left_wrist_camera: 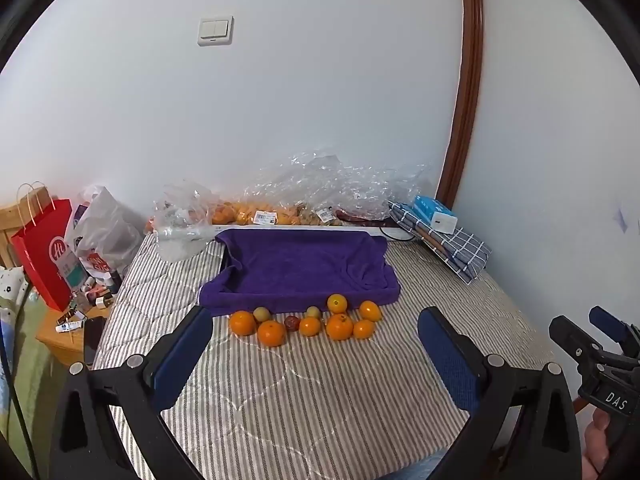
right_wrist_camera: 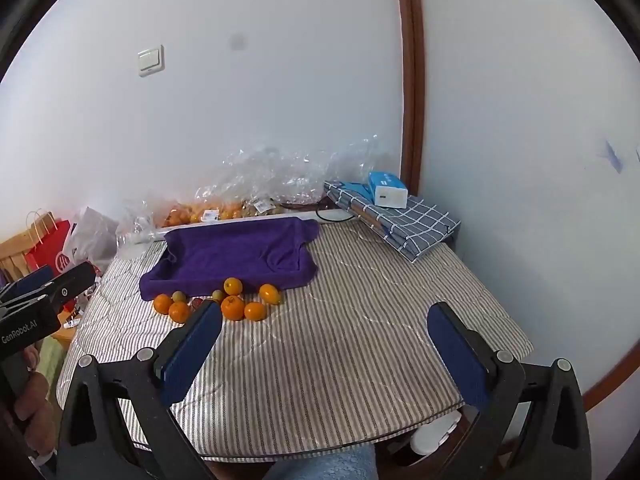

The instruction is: Organize fruits

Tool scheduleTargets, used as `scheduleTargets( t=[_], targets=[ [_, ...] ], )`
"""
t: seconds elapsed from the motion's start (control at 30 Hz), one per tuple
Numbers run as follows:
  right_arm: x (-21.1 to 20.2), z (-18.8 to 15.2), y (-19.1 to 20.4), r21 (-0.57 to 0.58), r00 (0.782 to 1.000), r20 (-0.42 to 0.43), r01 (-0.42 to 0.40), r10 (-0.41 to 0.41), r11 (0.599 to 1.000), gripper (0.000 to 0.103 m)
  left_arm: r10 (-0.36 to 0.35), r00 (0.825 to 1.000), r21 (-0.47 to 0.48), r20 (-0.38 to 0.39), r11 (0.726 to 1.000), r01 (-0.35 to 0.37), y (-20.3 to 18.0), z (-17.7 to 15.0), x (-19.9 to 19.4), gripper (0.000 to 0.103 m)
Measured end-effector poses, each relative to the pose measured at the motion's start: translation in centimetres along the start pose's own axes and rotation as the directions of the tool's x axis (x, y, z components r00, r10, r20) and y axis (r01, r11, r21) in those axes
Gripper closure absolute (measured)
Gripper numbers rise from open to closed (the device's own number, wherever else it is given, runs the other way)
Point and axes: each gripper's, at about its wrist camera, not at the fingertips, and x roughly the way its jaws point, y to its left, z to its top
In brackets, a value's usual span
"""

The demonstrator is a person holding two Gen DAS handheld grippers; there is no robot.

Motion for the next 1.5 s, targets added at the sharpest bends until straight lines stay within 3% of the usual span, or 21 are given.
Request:
scheduleTargets(
  t=[1.5],
  targets=[
    [-0.38, 0.28, 0.17, -0.012, 1.000, 0.013, 0.000, 0.000, 1.000, 0.002, -0.015, 1.000, -0.014, -0.001, 1.000, 0.015, 0.34, -0.71, 0.00, 0.000]
  ],
)
